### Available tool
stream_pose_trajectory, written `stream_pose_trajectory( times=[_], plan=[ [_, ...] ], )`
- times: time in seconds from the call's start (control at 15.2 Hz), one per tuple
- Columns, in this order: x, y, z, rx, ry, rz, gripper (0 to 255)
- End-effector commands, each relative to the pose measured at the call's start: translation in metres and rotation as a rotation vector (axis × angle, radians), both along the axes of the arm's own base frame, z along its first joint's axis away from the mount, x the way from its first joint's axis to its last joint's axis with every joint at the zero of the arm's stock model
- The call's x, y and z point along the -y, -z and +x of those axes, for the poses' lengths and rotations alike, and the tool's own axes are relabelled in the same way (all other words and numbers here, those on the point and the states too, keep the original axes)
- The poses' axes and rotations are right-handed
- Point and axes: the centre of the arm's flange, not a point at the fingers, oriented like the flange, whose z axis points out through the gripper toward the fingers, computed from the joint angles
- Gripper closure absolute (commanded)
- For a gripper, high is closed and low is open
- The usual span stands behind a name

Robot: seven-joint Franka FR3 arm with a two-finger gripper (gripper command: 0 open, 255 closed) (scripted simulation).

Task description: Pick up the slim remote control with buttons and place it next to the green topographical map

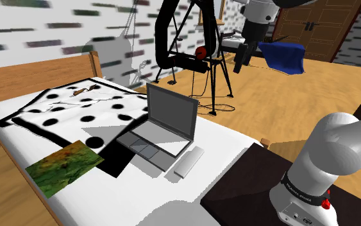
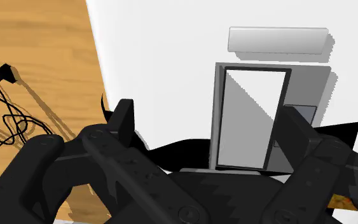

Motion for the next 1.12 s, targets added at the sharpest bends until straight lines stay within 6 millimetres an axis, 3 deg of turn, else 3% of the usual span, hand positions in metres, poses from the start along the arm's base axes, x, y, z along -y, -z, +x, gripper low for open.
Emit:
stream_pose_trajectory(
  times=[0.0,1.06],
  plan=[
    [0.0,0.0,0.0,0.0,0.0,0.0,0],
    [-0.072,0.196,0.024,-0.027,0.626,0.075,0]
  ],
)
